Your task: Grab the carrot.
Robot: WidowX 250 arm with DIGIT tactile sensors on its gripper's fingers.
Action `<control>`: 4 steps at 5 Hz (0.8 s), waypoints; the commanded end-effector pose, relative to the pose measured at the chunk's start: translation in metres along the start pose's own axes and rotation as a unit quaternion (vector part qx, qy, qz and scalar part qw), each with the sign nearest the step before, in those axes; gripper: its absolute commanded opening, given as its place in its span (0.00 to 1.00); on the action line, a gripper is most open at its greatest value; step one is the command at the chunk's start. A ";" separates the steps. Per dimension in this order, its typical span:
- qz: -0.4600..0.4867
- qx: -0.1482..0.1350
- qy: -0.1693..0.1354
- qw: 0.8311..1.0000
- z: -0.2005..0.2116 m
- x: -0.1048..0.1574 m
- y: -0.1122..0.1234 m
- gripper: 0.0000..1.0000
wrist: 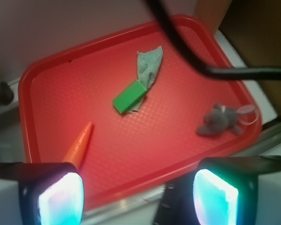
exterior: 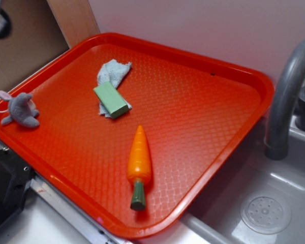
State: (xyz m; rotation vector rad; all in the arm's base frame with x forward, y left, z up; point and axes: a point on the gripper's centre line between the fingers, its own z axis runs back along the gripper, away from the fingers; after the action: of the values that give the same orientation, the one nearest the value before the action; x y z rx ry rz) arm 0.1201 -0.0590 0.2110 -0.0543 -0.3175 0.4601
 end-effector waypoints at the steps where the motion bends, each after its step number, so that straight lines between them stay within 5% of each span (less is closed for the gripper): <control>1: 0.020 -0.025 0.007 0.999 -0.050 -0.003 -0.044 1.00; 2: 0.018 -0.037 0.030 0.999 -0.088 -0.001 -0.062 1.00; 4: -0.006 0.018 0.036 0.999 -0.153 -0.011 -0.091 1.00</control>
State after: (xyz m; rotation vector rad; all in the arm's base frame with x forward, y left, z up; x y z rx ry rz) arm 0.1917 -0.1342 0.0625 0.0119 -0.2056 0.4446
